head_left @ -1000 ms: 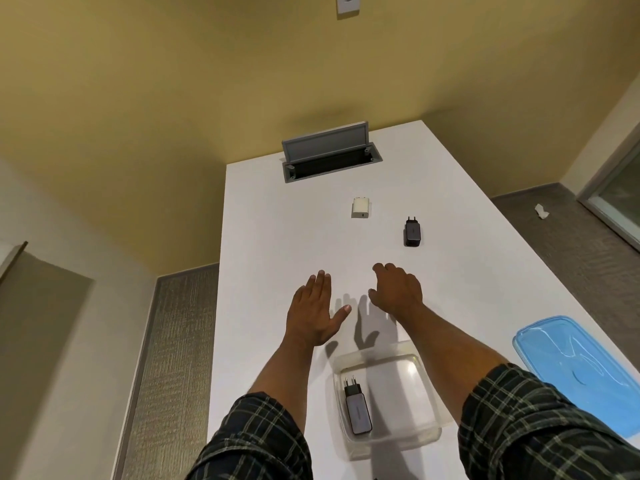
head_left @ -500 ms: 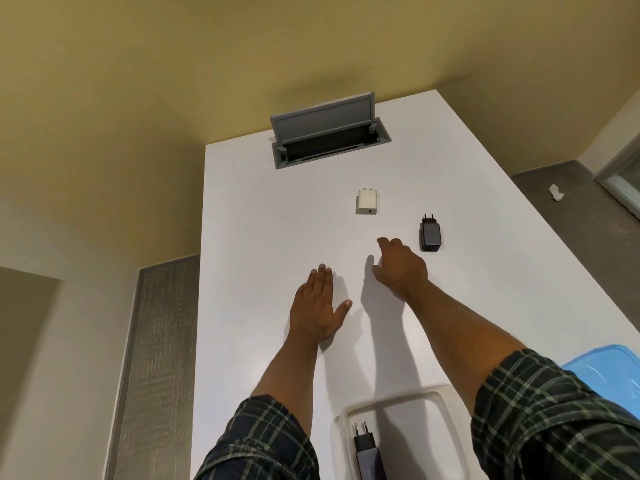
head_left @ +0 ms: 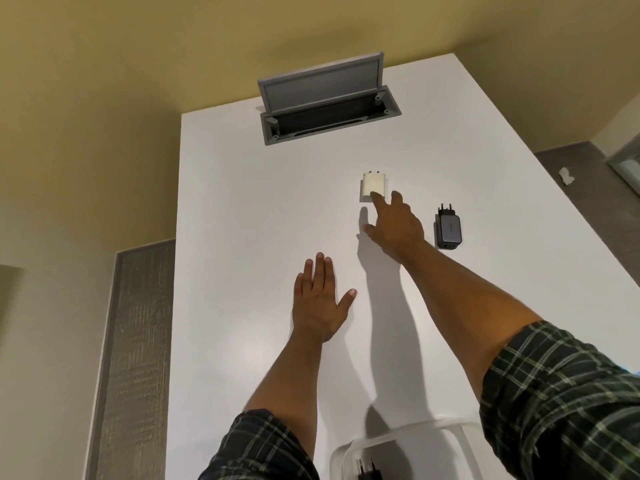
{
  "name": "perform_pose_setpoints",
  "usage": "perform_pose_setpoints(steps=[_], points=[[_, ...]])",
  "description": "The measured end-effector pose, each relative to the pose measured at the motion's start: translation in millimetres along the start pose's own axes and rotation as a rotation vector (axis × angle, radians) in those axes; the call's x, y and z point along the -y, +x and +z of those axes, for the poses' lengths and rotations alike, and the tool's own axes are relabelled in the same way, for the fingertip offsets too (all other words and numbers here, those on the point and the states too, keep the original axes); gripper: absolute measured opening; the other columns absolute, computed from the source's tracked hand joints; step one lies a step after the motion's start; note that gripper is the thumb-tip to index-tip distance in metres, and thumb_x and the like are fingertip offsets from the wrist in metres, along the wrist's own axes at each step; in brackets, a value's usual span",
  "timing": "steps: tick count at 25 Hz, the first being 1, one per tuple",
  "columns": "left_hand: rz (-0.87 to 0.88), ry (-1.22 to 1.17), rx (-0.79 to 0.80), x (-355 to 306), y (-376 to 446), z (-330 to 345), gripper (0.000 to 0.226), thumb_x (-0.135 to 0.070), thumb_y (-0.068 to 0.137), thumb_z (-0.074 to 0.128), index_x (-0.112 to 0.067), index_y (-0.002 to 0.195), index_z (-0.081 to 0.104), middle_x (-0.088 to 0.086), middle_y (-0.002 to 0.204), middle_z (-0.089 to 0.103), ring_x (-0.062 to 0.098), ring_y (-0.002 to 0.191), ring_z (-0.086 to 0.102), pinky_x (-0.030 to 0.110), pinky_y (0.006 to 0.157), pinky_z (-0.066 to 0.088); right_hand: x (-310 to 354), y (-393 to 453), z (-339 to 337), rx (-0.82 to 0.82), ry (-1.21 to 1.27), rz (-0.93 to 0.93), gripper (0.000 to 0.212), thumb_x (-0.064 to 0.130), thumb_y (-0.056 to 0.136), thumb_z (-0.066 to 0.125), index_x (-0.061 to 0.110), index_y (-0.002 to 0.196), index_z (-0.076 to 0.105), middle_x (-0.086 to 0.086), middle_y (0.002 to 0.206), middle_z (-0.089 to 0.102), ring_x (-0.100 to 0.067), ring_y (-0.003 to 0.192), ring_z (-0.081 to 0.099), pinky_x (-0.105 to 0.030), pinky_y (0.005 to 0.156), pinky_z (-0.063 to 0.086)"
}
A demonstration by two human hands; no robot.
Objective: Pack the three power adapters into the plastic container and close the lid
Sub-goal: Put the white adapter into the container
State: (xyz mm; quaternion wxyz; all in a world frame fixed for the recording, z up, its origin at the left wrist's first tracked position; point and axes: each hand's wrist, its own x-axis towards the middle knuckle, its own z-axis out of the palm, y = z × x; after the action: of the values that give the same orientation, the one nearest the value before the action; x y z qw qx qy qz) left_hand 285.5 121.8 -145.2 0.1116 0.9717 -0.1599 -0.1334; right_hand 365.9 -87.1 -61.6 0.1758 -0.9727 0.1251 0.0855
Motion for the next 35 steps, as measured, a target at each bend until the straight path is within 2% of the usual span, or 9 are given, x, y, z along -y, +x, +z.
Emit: perform_pose_setpoints(steps=[5, 8, 12, 16, 21, 24, 26, 29, 35], points=[[0.030, 0.038, -0.216, 4, 16, 6, 0.078, -0.062, 0.103, 0.030, -0.014, 0.163, 0.018, 0.003, 0.172, 0.012, 0.026, 0.160, 0.012, 0.043, 0.127, 0.020, 4, 34, 1, 0.084, -0.096, 0.020, 0.103, 0.041, 0.077, 0.082, 0.031, 0.156, 0.017, -0.024, 0.157, 0.016, -0.045, 0.129, 0.043, -0.050, 0.096, 0.049], [0.024, 0.032, -0.288, 4, 17, 16, 0.075, -0.061, 0.103, 0.030, -0.016, 0.163, 0.020, 0.000, 0.172, 0.015, 0.023, 0.160, 0.013, 0.041, 0.127, 0.021, 3, 55, 7, 0.151, -0.211, 0.005, 0.121, 0.043, 0.070, 0.087, 0.038, 0.157, 0.004, -0.027, 0.161, 0.000, -0.049, 0.131, 0.041, -0.051, 0.098, 0.047], [0.014, 0.031, -0.309, 4, 19, 16, 0.076, -0.061, 0.102, 0.031, -0.017, 0.163, 0.022, -0.001, 0.171, 0.017, 0.022, 0.160, 0.013, 0.042, 0.126, 0.022, 1, 77, 5, 0.173, -0.262, -0.024, 0.133, 0.050, 0.056, 0.093, 0.036, 0.156, 0.006, -0.028, 0.151, 0.021, -0.047, 0.127, 0.043, -0.050, 0.092, 0.049], [0.006, 0.026, -0.312, 2, 18, 15, 0.076, -0.061, 0.101, 0.032, -0.017, 0.163, 0.024, -0.001, 0.171, 0.018, 0.022, 0.160, 0.014, 0.041, 0.126, 0.022, 1, 82, 3, 0.169, -0.178, -0.030, 0.108, 0.046, 0.049, 0.096, 0.026, 0.139, 0.040, -0.017, 0.130, 0.039, -0.037, 0.120, 0.043, -0.040, 0.076, 0.044], [0.005, 0.022, -0.330, 3, 18, 15, 0.076, -0.061, 0.101, 0.034, -0.018, 0.162, 0.025, -0.002, 0.171, 0.020, 0.021, 0.159, 0.016, 0.041, 0.126, 0.023, -3, 71, 0, 0.145, -0.126, -0.042, 0.082, 0.045, 0.051, 0.096, 0.022, 0.117, 0.053, -0.017, 0.123, 0.040, -0.036, 0.107, 0.049, -0.039, 0.078, 0.048], [0.002, 0.023, -0.346, 2, 18, 17, 0.075, -0.061, 0.101, 0.035, -0.018, 0.162, 0.027, -0.002, 0.170, 0.022, 0.021, 0.159, 0.018, 0.041, 0.125, 0.024, -9, 55, 6, 0.057, -0.088, -0.075, 0.050, 0.042, 0.075, 0.083, 0.020, 0.112, 0.057, -0.017, 0.122, 0.043, -0.039, 0.106, 0.049, -0.041, 0.083, 0.047], [0.003, 0.026, -0.347, 3, 18, 17, 0.075, -0.061, 0.101, 0.036, -0.018, 0.162, 0.028, -0.002, 0.170, 0.024, 0.021, 0.158, 0.019, 0.040, 0.124, 0.025, -10, 39, 17, -0.052, -0.099, -0.119, 0.026, 0.027, 0.091, 0.065, 0.018, 0.115, 0.059, -0.020, 0.122, 0.045, -0.040, 0.106, 0.050, -0.043, 0.084, 0.046], [0.004, 0.037, -0.344, 5, 19, 18, 0.074, -0.061, 0.101, 0.034, -0.018, 0.161, 0.029, -0.001, 0.169, 0.025, 0.022, 0.158, 0.021, 0.040, 0.124, 0.025, -9, 14, 30, -0.123, -0.108, -0.152, 0.024, 0.009, 0.092, 0.052, 0.018, 0.112, 0.061, -0.020, 0.118, 0.048, -0.039, 0.100, 0.051, -0.041, 0.079, 0.045], [0.000, 0.084, -0.178, 0, 15, 7, 0.078, -0.062, 0.103, 0.026, -0.016, 0.164, 0.013, 0.001, 0.173, 0.010, 0.024, 0.160, 0.008, 0.042, 0.128, 0.016, -20, -39, 32, -0.111, -0.024, -0.160, 0.028, 0.008, 0.091, 0.053, 0.024, 0.110, 0.067, -0.015, 0.116, 0.047, -0.038, 0.103, 0.050, -0.041, 0.082, 0.049]])
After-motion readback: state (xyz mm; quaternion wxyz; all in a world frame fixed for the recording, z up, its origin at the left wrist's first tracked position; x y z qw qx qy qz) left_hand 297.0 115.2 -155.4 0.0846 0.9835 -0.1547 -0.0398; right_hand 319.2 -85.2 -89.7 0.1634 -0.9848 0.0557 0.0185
